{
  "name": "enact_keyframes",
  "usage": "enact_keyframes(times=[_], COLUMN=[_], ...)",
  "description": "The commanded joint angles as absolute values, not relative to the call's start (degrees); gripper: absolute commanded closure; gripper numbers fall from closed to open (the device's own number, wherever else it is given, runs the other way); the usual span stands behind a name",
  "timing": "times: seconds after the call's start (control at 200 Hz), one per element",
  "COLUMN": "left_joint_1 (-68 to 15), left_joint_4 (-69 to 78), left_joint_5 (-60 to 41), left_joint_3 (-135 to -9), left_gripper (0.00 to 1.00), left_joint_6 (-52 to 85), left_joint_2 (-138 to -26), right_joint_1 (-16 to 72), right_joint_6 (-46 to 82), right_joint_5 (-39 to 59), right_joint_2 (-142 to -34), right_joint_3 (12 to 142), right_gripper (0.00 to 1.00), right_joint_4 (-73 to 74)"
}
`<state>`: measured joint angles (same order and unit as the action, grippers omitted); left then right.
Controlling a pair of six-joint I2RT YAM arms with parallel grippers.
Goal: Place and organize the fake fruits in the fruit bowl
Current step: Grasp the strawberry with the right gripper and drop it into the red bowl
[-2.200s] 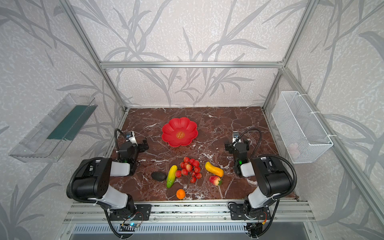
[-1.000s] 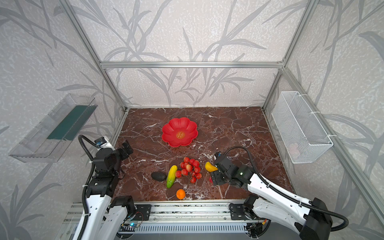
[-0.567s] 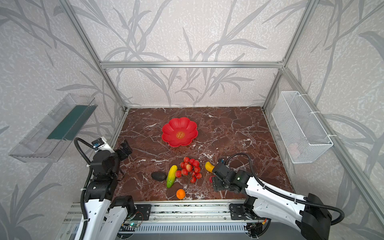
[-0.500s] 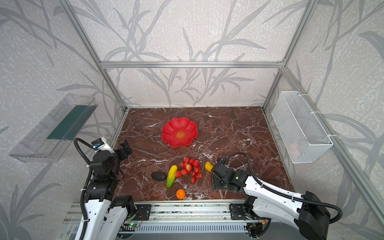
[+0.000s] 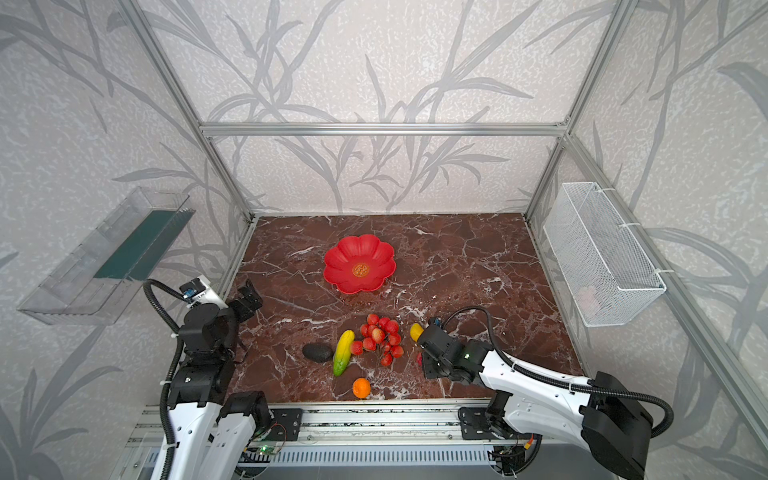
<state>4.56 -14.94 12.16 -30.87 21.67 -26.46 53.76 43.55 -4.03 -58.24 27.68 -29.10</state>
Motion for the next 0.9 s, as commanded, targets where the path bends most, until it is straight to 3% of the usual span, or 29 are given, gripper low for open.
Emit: enact_keyframes(times=[0.0, 0.22, 0.48, 0.73, 0.895], left_joint_1=[4.7, 4.79, 4.68, 3.43, 2.22], left_joint_4=[-14.9, -15.34, -15.71, -18.4, -22.71], left_joint_5=[13.15, 12.99, 13.13, 14.03, 8.04], left_joint_3=[-30.49, -30.65, -30.68, -30.98, -32.53], left_gripper=[0.03, 0.03, 0.03, 0.03, 0.07], left_joint_6=[22.42, 22.68, 22.83, 22.47, 24.75], left_joint_2=[-26.02, -25.6, -25.31, -21.53, -21.0], right_joint_1=[54.66, 54.24, 46.8, 42.19, 39.68], right_joint_6=[41.37, 28.4, 17.87, 11.2, 9.77], right_joint_5=[-5.48, -8.87, 0.89, 6.47, 7.39], right_joint_2=[-54.85, -62.6, -89.2, -118.34, -132.38], right_joint_3=[33.23, 47.09, 68.89, 96.95, 113.27], right_gripper=[0.73, 0.71, 0.68, 0.67, 0.65], right_joint_4=[-32.26, -29.3, -19.11, -24.81, -31.46])
